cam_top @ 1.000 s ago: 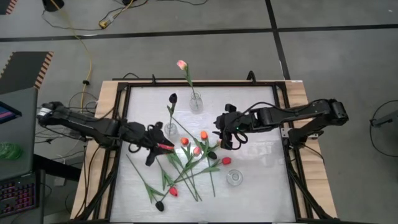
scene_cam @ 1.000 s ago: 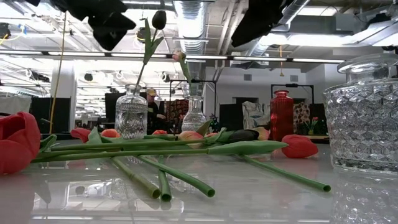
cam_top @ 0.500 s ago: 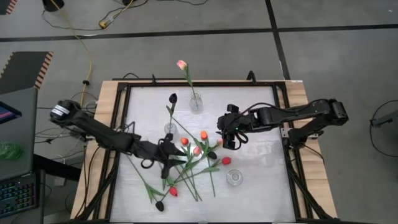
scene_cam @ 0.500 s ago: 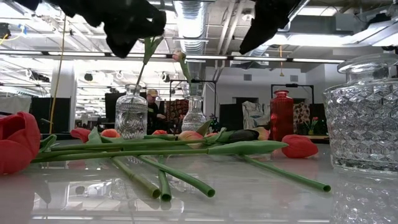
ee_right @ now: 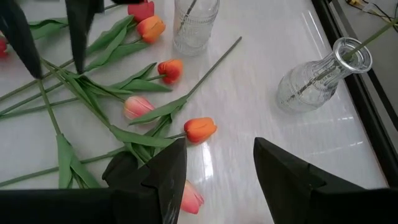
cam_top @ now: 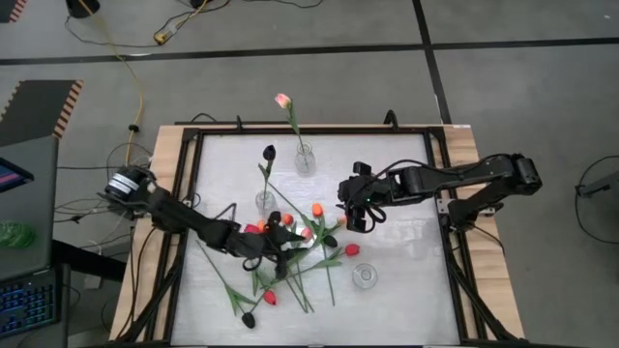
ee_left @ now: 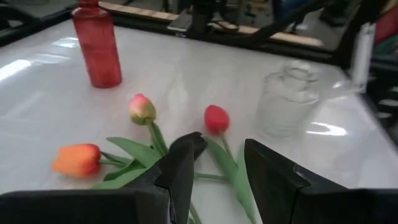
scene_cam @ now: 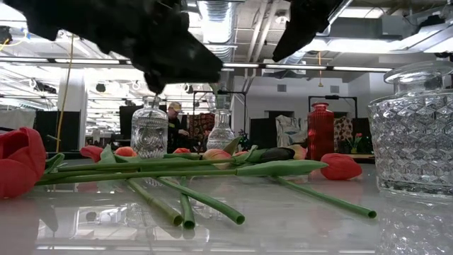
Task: Sort flowers into vase by color
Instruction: Put the pink tulip into the top transparent vase
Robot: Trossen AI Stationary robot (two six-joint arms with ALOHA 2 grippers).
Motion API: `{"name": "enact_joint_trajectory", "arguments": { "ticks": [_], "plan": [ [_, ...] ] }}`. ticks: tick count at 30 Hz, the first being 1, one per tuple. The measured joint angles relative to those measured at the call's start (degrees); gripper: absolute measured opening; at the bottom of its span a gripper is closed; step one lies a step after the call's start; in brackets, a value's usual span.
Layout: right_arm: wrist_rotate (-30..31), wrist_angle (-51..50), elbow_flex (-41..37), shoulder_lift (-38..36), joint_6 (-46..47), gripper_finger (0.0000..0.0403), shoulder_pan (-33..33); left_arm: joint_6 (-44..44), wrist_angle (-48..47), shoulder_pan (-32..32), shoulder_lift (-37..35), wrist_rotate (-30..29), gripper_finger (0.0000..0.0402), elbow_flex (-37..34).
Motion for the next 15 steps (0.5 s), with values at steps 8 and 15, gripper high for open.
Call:
{"name": "enact_joint_trajectory", "arguments": {
  "ticks": [8,15],
  "plan": [
    [0.0,0.0,0.0,0.0,0.0,0.0212,0.0,2.7,-13.4,0.0,10.3,-5.1,0.0130,12.9],
    [0.0,0.1,0.0,0.0,0.0,0.0212,0.0,-2.5,-30.3,0.0,15.3,-6.1,0.0130,22.0]
  ]
}}
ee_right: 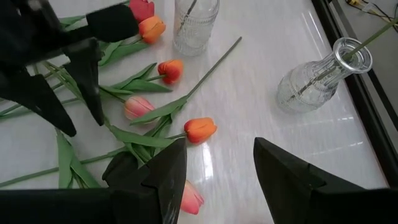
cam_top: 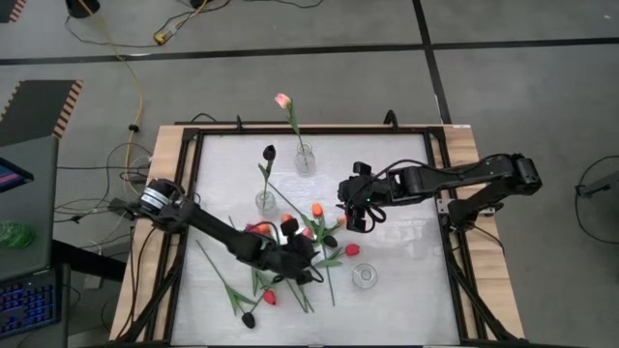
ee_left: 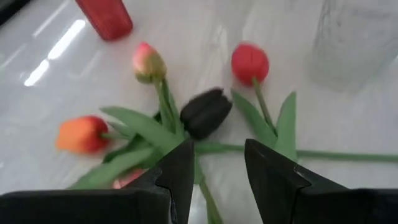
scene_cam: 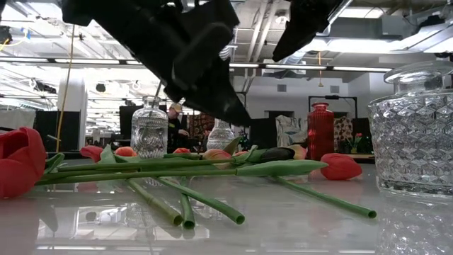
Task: Sort flowers into vase by color
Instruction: Put the pink tulip into the top transparent vase
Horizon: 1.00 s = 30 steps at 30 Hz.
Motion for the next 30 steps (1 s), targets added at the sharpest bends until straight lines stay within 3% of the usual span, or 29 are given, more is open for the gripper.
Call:
{"name": "enact_joint_trajectory", "arguments": {
  "ticks": [12,30],
  "plan": [
    [0.0,0.0,0.0,0.0,0.0,0.0212,0.0,-10.5,-8.5,0.2,1.4,0.8,0.0130,2.1],
    [0.0,0.5,0.0,0.0,0.0,0.0212,0.1,-12.8,-7.1,2.3,4.2,2.2,0.0130,2.1]
  ]
}}
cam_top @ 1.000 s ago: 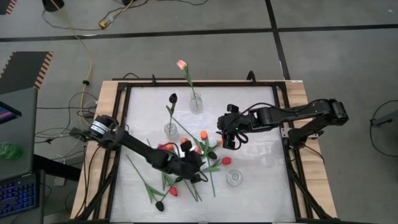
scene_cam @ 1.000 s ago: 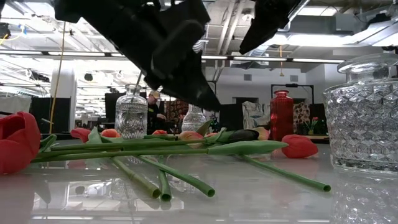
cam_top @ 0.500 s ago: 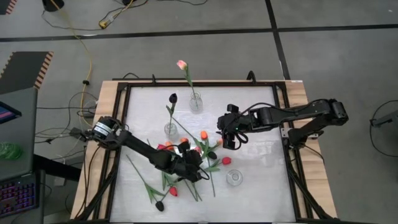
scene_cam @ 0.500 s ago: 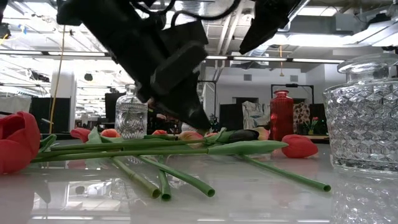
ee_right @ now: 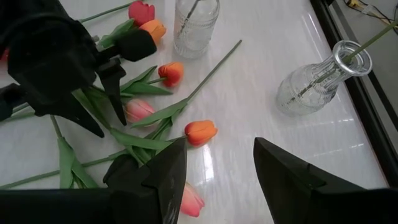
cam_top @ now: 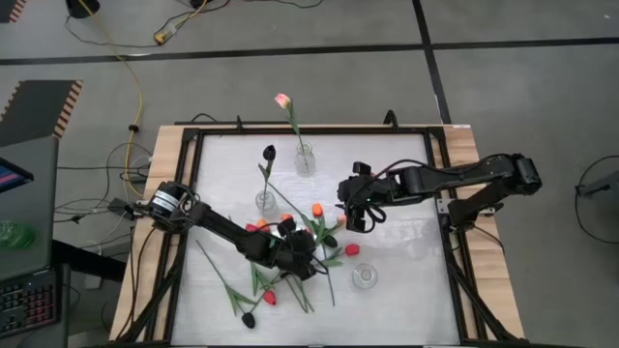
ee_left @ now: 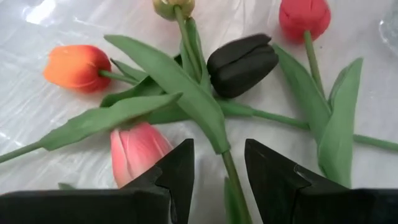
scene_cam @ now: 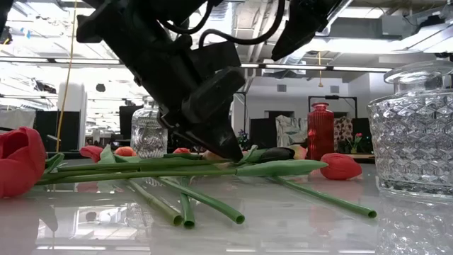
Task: Sort flowers into vase by color
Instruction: Put the pink tulip into the top transparent vase
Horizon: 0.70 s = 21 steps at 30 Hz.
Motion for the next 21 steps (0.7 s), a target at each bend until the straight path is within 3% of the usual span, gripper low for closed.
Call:
{"name": "enact_joint_trajectory", "arguments": {
  "ticks": [16,21],
  "plan": [
    [0.0,0.2,0.0,0.0,0.0,0.0212,0.0,-2.8,-0.3,2.8,0.0,6.0,0.0130,0.0],
    [0.0,0.2,0.0,0.0,0.0,0.0212,0.0,-3.3,-0.6,3.4,0.0,7.2,0.0105,0.0]
  ]
}}
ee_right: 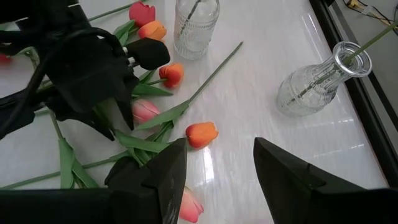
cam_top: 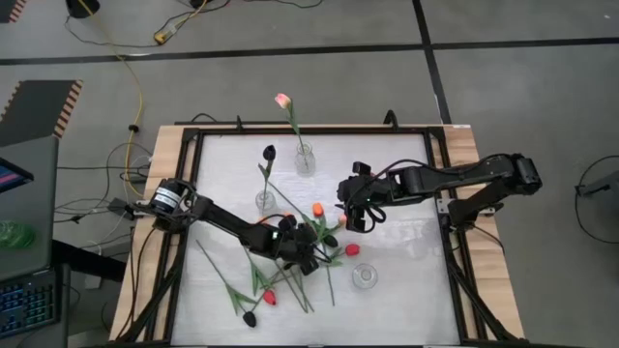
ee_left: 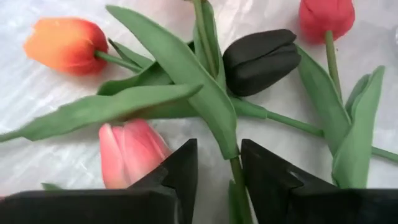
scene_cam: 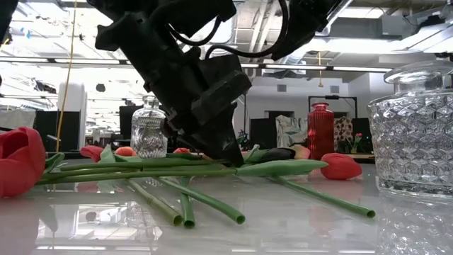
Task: Sort flowers into vase by color
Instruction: Put the pink tulip into the top transparent vase
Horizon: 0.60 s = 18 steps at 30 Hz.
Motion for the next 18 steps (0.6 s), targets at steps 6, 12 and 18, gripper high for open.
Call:
{"name": "enact_joint_trajectory", "arguments": {
  "ticks": [6,12,18],
  "plan": [
    [0.0,0.0,0.0,0.0,0.0,0.0212,0.0,-1.4,-0.7,0.5,0.0,1.1,0.0041,0.0],
    [0.0,0.0,0.0,0.0,0.0,0.0212,0.0,-1.9,-0.4,0.5,0.0,1.1,0.0006,0.0],
    [0.0,0.3,0.0,0.0,0.0,0.0212,0.0,-2.3,-0.4,0.5,-0.2,1.1,0.0003,0.0]
  ]
}}
